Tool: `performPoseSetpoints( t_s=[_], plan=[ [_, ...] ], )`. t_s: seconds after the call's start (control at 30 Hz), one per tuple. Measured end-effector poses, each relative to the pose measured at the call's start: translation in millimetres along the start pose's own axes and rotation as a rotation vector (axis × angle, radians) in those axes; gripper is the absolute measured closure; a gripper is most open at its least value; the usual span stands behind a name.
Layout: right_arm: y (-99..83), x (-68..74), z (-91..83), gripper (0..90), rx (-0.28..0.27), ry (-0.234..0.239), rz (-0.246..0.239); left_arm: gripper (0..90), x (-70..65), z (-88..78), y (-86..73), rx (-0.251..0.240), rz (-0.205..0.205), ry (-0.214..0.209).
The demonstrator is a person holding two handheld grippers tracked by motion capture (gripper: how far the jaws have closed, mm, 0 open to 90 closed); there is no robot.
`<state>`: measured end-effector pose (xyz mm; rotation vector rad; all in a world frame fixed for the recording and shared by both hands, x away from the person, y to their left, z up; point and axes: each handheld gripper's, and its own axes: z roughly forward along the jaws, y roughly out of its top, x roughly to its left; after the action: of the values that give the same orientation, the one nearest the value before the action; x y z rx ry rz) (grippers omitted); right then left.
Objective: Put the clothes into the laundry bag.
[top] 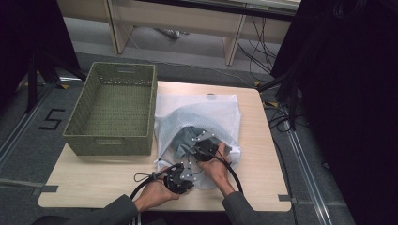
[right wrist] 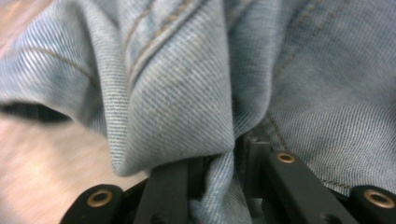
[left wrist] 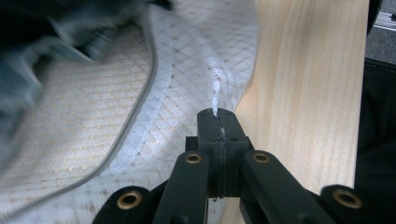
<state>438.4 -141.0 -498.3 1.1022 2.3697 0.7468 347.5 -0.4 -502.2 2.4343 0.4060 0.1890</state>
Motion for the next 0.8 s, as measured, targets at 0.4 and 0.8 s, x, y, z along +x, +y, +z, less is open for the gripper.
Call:
performPoseSetpoints(
  t_s=[0.4, 0.8],
  plan=[
    [5.4, -44.0, -2.8, 50.5, -0.054, 0.069, 0.12, 88.2, -0.5, 0.9, -0.3, -0.018, -0.03, -0.009],
    [-23.1, -57.6, -73.3, 38.3, -0.091, 0.176, 0.146, 85.3, -0.3, -6.1, -2.4, 0.018, -0.015, -0.036]
  ],
)
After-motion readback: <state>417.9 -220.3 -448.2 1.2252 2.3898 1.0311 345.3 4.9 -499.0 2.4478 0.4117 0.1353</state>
